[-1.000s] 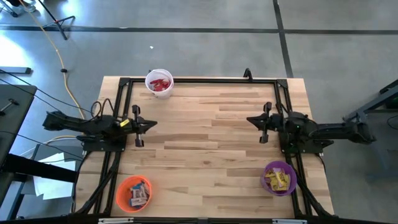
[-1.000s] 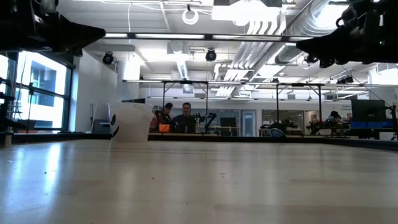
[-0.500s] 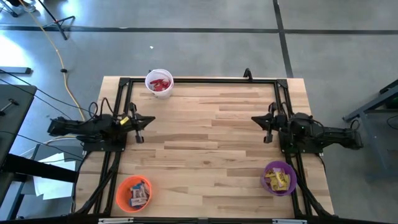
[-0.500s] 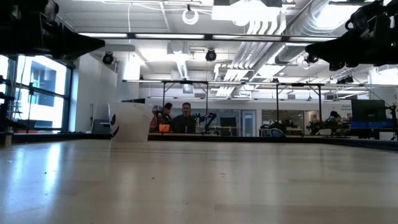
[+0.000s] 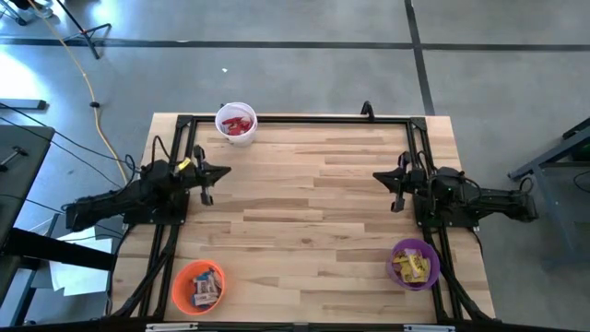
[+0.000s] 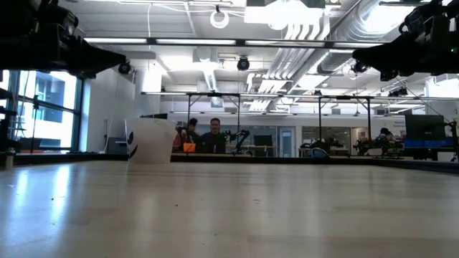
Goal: Sort candy
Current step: Return to Home Position
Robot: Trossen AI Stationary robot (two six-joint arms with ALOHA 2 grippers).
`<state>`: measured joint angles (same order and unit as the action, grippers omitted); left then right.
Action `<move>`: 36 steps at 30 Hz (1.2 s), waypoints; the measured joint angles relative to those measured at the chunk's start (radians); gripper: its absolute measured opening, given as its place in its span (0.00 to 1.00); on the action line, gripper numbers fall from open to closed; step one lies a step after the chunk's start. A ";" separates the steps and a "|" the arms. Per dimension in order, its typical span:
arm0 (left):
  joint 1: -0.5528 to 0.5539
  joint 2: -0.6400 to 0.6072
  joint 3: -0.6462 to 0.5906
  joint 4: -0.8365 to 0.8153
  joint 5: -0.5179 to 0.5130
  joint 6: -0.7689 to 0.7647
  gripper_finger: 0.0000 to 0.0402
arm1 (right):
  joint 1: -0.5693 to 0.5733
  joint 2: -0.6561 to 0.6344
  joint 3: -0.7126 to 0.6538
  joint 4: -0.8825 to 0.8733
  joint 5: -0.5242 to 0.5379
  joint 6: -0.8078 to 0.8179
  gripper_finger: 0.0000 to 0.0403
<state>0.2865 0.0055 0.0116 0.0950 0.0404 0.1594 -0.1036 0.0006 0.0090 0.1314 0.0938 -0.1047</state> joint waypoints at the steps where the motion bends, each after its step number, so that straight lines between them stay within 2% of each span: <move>1: 0.018 0.000 0.000 -0.001 0.004 -0.014 0.00 | 0.000 0.000 0.000 0.000 0.008 0.000 0.00; 7: 0.056 0.000 0.000 -0.028 0.046 -0.054 0.00 | 0.000 0.000 0.000 -0.029 0.067 -0.007 0.00; 36: 0.055 0.008 0.000 -0.072 0.027 -0.104 0.00 | 0.000 0.005 0.002 -0.097 0.064 0.018 0.00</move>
<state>0.3420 0.0135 0.0116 0.0235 0.0677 0.0551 -0.1040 0.0059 0.0109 0.0341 0.1577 -0.0868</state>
